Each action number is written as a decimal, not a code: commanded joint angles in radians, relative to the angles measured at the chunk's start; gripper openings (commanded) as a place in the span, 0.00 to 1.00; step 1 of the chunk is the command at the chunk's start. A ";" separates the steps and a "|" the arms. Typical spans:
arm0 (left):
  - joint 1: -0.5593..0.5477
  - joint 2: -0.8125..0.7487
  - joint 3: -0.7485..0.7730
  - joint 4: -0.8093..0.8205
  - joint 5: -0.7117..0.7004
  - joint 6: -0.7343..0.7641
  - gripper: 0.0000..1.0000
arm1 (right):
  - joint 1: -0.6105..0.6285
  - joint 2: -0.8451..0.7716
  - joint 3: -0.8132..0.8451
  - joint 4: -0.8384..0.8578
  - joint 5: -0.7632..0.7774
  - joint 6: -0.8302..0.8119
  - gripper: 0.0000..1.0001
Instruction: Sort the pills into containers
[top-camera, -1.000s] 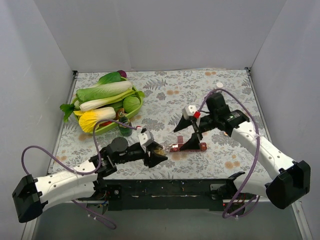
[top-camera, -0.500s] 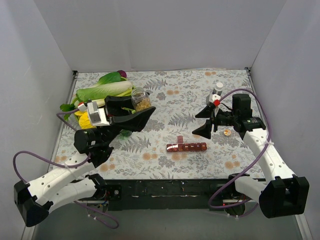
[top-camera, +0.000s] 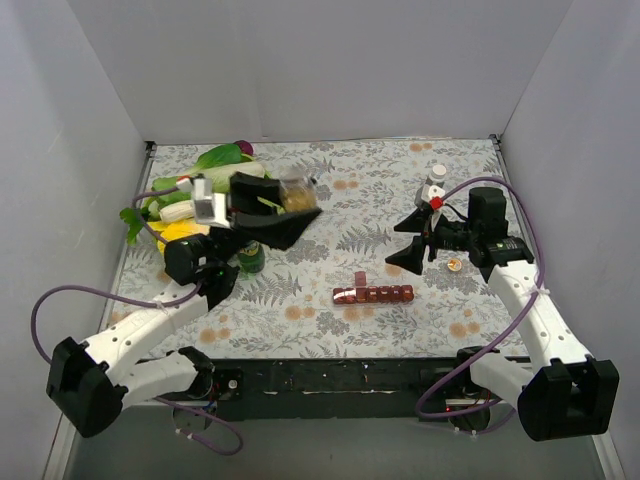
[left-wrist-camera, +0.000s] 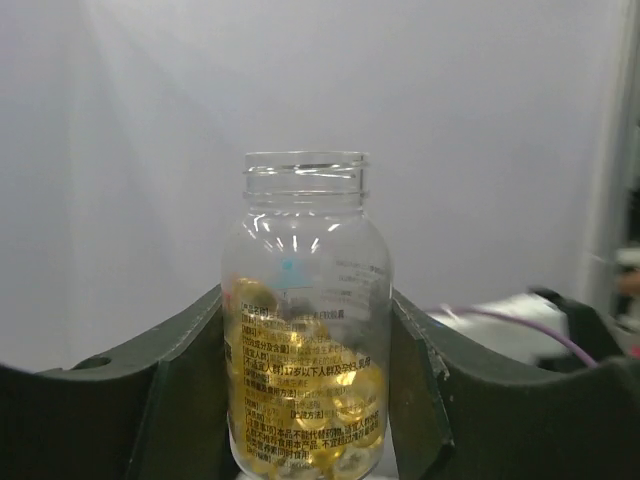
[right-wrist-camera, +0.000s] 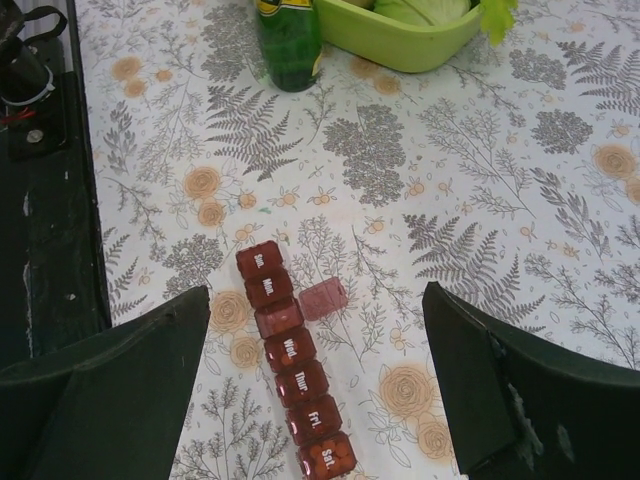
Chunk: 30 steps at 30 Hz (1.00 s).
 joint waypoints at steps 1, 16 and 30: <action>-0.135 -0.130 -0.061 -0.089 0.156 0.092 0.00 | -0.015 -0.043 -0.004 0.028 0.046 -0.005 0.94; 0.109 -0.202 -0.464 -0.060 0.400 0.095 0.00 | -0.058 -0.033 -0.073 0.024 0.141 -0.127 0.96; -0.138 0.012 -0.562 -0.546 0.164 0.545 0.00 | -0.141 0.026 -0.169 0.025 0.101 -0.219 0.96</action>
